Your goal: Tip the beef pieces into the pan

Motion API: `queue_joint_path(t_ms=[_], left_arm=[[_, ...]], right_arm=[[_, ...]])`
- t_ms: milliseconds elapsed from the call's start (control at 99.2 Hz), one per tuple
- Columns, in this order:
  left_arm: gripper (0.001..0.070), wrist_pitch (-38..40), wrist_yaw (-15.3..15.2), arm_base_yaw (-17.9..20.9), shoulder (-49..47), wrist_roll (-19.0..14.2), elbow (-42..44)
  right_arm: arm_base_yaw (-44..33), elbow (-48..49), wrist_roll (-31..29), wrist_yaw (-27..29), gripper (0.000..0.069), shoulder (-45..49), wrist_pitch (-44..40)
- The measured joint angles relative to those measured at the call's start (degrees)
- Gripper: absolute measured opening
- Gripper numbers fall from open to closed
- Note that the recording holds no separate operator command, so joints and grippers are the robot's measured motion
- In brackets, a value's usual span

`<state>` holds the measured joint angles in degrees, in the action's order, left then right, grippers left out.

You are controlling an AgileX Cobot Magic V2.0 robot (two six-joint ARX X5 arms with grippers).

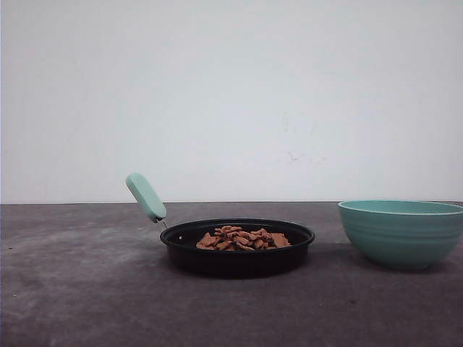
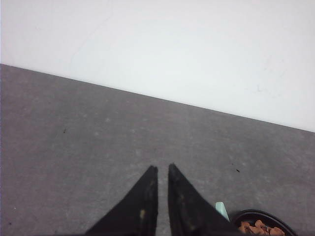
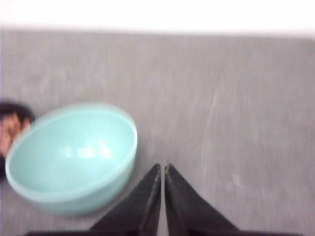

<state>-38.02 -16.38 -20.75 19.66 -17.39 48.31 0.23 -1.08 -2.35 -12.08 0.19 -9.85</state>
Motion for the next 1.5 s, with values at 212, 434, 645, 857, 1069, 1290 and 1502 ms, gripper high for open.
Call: queue_joint_path(t_ms=[212, 434, 645, 857, 1069, 1290, 1502], left_arm=[[0.0012, 0.0, 0.0, 0.0, 0.0, 0.0, 0.0], [0.0012, 0.0, 0.0, 0.0, 0.0, 0.0, 0.0], [0.0012, 0.0, 0.0, 0.0, 0.0, 0.0, 0.0], [0.0012, 0.0, 0.0, 0.0, 0.0, 0.0, 0.0], [0.0012, 0.0, 0.0, 0.0, 0.0, 0.0, 0.0], [0.0012, 0.0, 0.0, 0.0, 0.0, 0.0, 0.0], [0.0012, -0.4, 0.0, 0.0, -1.1, 0.0, 0.0]], right_arm=[[-0.5, 0.1, 0.2, -2.3, 0.0011, 0.1, 0.4], [-1.7, 0.1, 0.4, 3.2, 0.0011, 0.1, 0.2], [-1.6, 0.1, 0.4, 4.3, 0.0011, 0.1, 0.2], [-1.4, 0.1, 0.4, 4.4, 0.0011, 0.1, 0.2], [-1.4, 0.1, 0.4, 4.4, 0.0011, 0.1, 0.2], [-1.4, 0.1, 0.4, 4.4, 0.0011, 0.1, 0.2], [-1.4, 0.1, 0.4, 4.4, 0.0011, 0.1, 0.2]])
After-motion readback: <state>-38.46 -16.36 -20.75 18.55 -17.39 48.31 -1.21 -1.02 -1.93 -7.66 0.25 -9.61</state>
